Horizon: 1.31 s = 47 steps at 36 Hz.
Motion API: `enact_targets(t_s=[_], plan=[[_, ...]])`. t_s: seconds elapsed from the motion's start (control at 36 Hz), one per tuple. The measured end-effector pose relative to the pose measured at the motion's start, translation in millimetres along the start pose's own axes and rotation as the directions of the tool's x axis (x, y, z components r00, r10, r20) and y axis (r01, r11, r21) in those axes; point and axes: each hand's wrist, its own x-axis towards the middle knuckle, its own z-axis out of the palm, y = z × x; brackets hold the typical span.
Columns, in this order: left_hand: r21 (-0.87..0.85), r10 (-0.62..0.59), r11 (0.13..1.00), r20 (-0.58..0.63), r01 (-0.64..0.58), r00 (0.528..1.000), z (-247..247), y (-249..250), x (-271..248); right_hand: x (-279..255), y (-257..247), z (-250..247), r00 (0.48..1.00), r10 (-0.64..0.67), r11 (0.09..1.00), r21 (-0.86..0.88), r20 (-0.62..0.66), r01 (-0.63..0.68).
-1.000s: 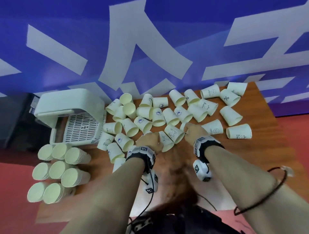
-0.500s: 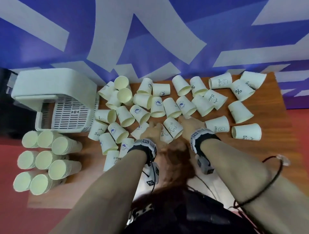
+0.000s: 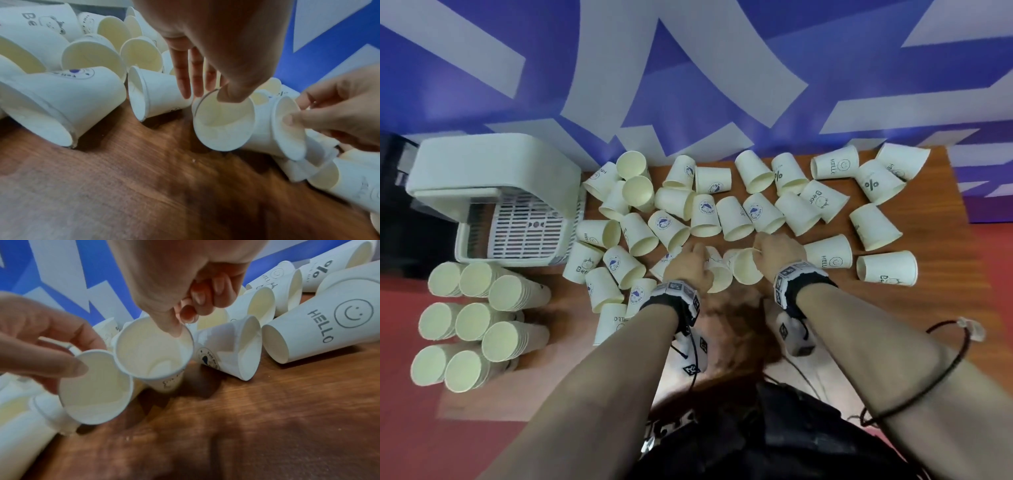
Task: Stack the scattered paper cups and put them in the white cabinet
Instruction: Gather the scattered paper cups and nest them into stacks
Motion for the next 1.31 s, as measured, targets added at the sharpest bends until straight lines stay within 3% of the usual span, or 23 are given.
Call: enact_targets(t_s=[0.31, 0.67, 0.92, 1.11, 1.31], plan=[[0.04, -0.082, 0.995, -0.123, 0.087, 0.989, -43.0, -25.5, -38.0, -22.0, -24.5, -24.9, 0.991, -0.083, 0.993, 0.07, -0.102, 0.09], [0.056, -0.087, 0.993, -0.203, 0.1, 0.975, -103.5, -125.6, -90.4, -46.4, -136.8, -36.8, 0.979, -0.162, 0.972, 0.15, -0.128, 0.18], [0.024, -0.013, 0.999, -0.305, 0.021, 0.952, -147.7, -224.4, -98.5, -45.5, -241.5, -40.4, 0.977, -0.061, 0.969, 0.222, -0.206, 0.108], [-0.033, 0.064, 0.996, -0.307, -0.078, 0.95, -195.4, -335.1, -115.1, -52.9, -357.4, -20.8, 0.969, 0.057, 0.949, 0.315, -0.241, 0.023], [-0.102, -0.075, 0.994, -0.311, 0.045, 0.948, -241.3, -441.7, -146.7, -60.9, -471.3, -24.8, 0.963, 0.007, 0.947, 0.311, -0.27, 0.08]])
